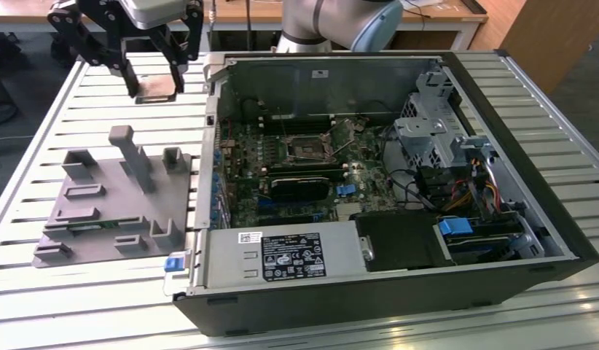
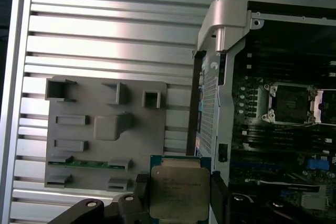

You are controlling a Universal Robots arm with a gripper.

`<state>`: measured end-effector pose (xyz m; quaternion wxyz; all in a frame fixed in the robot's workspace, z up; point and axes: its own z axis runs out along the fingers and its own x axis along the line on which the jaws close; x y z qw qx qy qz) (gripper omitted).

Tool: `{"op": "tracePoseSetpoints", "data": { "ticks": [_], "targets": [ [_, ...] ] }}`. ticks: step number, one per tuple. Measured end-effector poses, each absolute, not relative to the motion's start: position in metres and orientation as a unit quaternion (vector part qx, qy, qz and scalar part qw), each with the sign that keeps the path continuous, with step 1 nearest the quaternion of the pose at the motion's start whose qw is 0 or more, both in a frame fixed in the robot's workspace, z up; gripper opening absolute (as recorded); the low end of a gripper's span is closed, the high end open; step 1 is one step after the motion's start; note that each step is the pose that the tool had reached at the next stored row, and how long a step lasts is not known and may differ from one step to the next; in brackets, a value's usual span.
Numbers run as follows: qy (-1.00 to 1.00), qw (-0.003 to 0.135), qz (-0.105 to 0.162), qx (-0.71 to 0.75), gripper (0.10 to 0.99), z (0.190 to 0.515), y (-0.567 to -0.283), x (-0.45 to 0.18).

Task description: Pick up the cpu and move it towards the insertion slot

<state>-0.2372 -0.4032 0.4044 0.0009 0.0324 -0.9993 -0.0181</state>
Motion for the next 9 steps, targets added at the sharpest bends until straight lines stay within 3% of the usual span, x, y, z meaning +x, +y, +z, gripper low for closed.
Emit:
{"op": "tracePoseSetpoints", "data": {
  "ticks": [9],
  "targets": [
    [-0.999, 0.001, -0.018, 0.032, 0.549, 0.404, -0.403, -0.222]
  ]
}}
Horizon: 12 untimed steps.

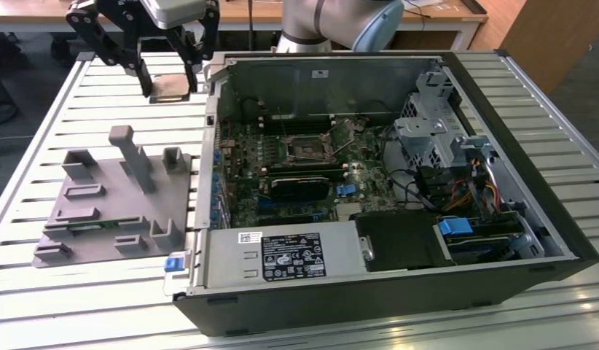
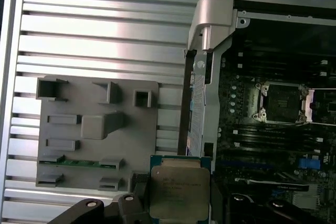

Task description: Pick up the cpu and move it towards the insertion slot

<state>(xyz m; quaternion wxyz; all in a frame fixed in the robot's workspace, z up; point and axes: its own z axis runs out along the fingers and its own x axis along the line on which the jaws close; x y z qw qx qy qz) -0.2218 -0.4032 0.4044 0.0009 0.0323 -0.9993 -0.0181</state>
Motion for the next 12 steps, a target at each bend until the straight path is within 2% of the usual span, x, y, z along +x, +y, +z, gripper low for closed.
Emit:
{"op": "tracePoseSetpoints", "data": {
  "ticks": [12],
  "targets": [
    [-0.999, 0.001, -0.018, 0.032, 0.549, 0.404, -0.403, -0.201]
  ]
}}
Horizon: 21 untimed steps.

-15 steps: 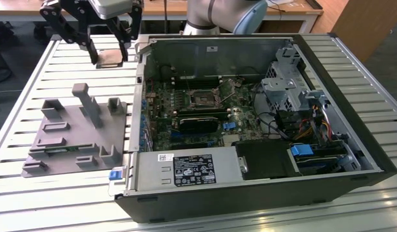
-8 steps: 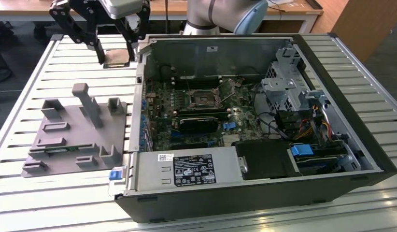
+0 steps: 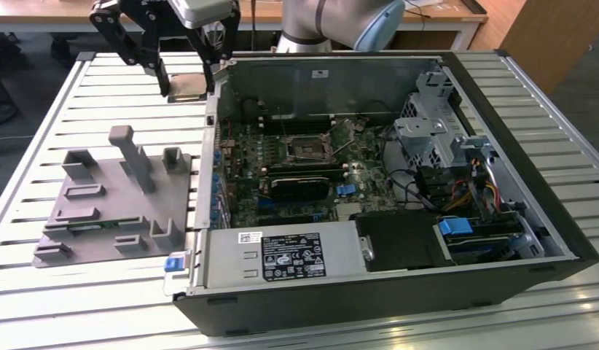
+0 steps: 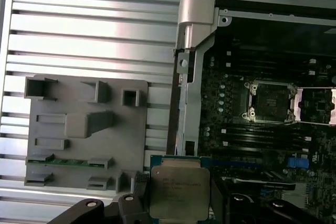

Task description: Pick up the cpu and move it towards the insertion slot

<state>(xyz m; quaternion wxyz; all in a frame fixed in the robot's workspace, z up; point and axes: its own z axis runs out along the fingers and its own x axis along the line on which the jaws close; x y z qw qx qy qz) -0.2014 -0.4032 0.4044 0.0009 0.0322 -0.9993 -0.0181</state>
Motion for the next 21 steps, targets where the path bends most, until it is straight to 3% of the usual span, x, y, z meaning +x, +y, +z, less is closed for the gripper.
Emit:
{"op": "tracePoseSetpoints", "data": {
  "ticks": [21],
  "targets": [
    [-0.999, 0.001, -0.018, 0.032, 0.549, 0.404, -0.403, -0.169]
  ]
}}
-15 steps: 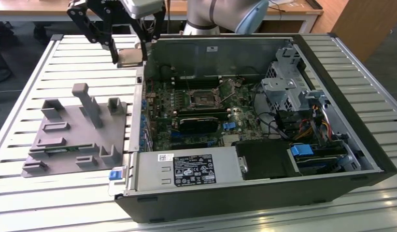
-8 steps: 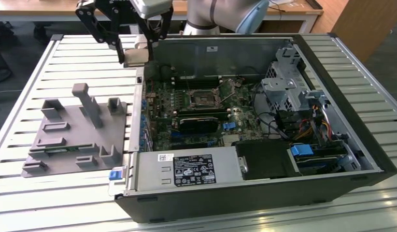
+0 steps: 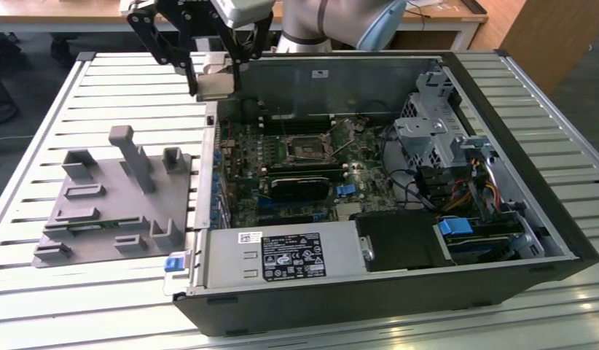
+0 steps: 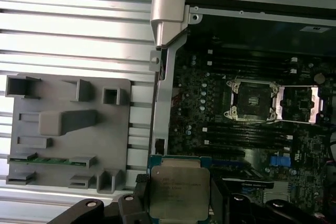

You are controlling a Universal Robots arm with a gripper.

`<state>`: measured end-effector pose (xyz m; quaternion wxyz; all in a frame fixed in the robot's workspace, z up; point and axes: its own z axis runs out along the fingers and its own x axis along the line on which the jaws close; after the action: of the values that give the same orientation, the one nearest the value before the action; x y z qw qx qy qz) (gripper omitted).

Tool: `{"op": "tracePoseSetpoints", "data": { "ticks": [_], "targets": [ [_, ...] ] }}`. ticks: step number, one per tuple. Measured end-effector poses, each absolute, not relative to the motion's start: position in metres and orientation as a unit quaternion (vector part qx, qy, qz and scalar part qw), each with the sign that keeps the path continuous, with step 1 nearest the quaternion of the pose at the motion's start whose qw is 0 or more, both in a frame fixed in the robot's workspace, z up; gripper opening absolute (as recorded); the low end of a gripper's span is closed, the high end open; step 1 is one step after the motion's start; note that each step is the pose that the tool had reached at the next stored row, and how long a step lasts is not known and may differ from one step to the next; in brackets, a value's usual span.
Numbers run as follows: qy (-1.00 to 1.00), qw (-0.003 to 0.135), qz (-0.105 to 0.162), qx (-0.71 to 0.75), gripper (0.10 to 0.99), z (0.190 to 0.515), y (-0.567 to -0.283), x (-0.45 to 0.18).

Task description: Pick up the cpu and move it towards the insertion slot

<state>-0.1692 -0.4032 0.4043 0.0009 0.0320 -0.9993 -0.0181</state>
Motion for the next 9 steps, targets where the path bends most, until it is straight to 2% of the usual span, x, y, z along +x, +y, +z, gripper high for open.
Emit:
{"op": "tracePoseSetpoints", "data": {
  "ticks": [9],
  "targets": [
    [-0.999, 0.001, -0.018, 0.032, 0.549, 0.404, -0.403, -0.153]
  ]
}}
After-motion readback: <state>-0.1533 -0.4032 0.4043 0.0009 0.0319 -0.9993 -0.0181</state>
